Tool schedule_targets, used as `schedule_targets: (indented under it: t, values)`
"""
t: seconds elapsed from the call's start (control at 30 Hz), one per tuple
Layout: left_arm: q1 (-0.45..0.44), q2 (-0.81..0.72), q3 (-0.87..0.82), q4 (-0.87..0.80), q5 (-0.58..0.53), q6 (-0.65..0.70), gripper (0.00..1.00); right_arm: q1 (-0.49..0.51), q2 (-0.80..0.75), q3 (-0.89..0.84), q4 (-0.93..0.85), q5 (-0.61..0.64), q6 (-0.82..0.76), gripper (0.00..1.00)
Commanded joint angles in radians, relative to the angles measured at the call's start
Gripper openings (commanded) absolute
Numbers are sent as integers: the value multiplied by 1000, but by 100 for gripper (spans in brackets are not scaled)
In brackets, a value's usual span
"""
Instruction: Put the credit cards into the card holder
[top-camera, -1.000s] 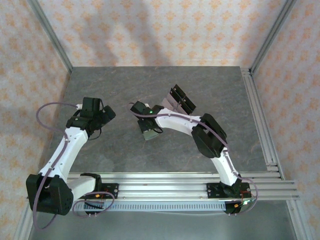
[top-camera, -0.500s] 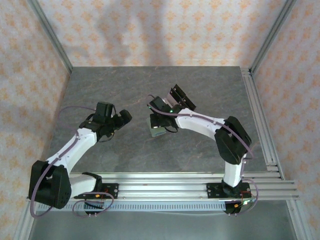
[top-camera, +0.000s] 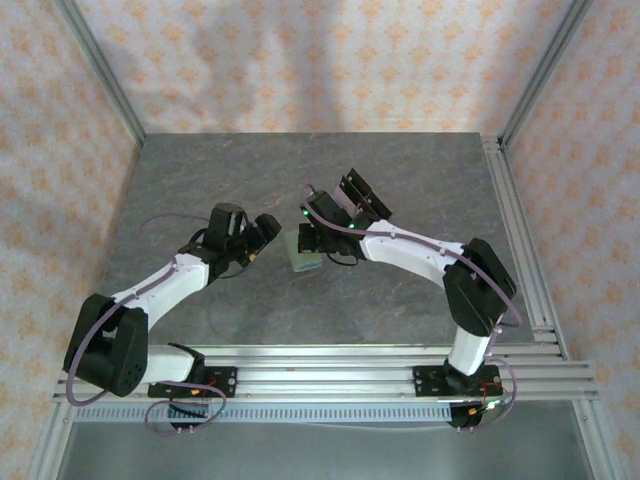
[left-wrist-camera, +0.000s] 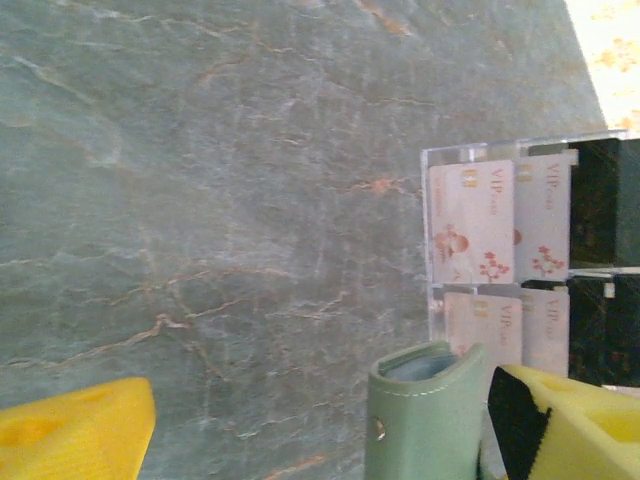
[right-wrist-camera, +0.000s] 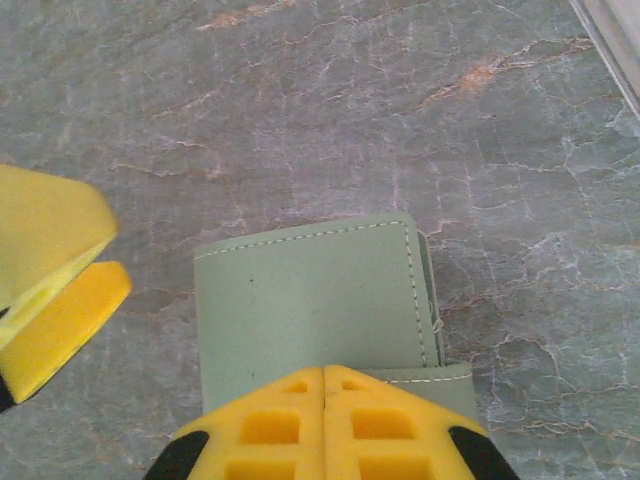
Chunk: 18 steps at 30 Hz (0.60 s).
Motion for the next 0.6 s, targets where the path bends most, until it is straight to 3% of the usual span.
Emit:
schedule_targets:
  t: [0.0, 0.43, 0.57]
  values:
    - [-20, 13, -14, 90, 0, -58, 85, 0, -38, -12, 40, -18, 28, 0]
    - [-104, 93, 13, 139, -46, -98, 73, 2, -37, -32, 67, -35, 36, 0]
    - [-120, 117, 28, 156, -54, -107, 56, 3, -44, -40, 76, -36, 36, 0]
